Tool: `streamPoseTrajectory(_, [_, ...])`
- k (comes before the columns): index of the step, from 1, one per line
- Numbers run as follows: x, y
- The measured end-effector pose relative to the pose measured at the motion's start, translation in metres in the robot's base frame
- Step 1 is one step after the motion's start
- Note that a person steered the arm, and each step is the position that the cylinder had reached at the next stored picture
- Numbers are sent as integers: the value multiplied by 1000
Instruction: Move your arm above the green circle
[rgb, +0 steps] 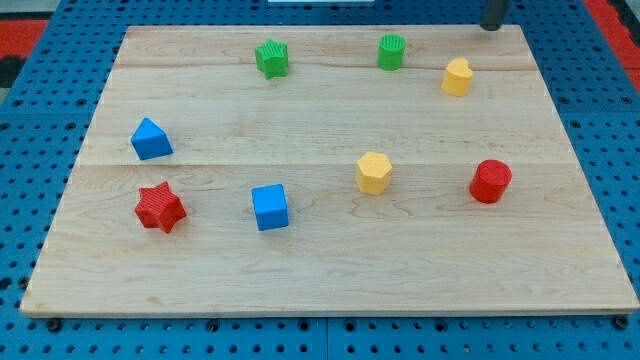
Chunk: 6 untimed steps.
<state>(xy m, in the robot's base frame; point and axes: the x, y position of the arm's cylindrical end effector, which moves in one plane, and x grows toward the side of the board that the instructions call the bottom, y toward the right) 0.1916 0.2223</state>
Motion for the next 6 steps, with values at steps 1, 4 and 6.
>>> streamPoseTrajectory(1, [0, -10])
streamPoseTrajectory(4, [0, -122])
streamPoseTrajectory(6, [0, -128])
